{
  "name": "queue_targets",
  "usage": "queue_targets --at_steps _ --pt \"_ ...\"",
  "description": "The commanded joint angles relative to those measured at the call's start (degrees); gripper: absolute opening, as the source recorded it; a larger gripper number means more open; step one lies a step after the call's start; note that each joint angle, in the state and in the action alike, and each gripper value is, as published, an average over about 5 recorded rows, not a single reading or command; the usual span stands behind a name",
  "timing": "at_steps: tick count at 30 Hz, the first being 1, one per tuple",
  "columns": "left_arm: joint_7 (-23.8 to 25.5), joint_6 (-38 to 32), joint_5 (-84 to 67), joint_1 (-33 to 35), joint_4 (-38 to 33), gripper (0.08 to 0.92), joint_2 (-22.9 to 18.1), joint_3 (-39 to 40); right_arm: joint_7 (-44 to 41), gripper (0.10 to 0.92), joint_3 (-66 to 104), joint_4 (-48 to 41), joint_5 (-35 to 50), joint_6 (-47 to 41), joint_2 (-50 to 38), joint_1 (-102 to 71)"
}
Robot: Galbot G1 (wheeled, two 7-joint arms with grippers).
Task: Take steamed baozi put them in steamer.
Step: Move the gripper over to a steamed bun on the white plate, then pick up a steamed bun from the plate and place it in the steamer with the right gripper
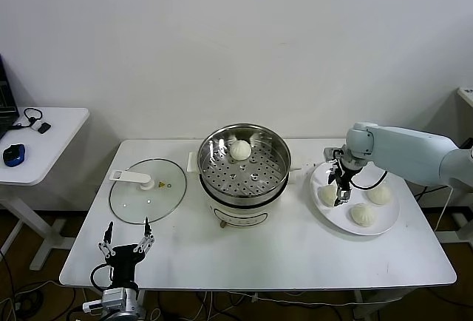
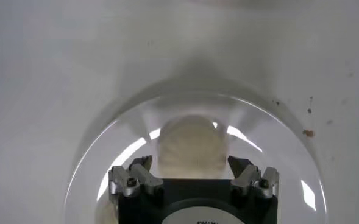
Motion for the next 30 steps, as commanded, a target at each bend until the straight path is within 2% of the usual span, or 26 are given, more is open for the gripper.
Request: queue_targets --at_steps 1,6,12,18,24,30 --pt "0.0 -0.1 -0.1 0.0 -0.2 0.823 0.0 0.0 0.3 0.823 0.9 -1.4 -1.0 0.7 0.1 -1.0" --pt "0.0 -0.3 -0.1 0.1 -0.3 0.823 0.0 0.0 0.3 0.808 1.0 -1.2 -1.3 0.9 0.2 -1.2" --pt "-0.1 -0.3 -0.1 0.2 -0.4 0.823 0.1 0.0 0.4 0.702 1.2 -0.9 -1.6 0.8 0.3 -0.9" --pt "-0.1 -0.2 -0.1 0.2 -0.9 0.823 0.0 0.2 0.3 0.645 -0.7 1.3 -1.1 0.7 -0.4 2.2" --pt "0.0 -0.1 0.0 0.1 -1.4 0.823 0.0 0.8 0.1 0.627 -7.4 8.2 3.8 -0.3 -1.2 12.9" --pt "0.0 -0.3 1.1 0.0 -1.5 0.823 0.1 1.6 -0.1 0.620 -15.2 19.8 12.7 -2.2 -0.7 28.6"
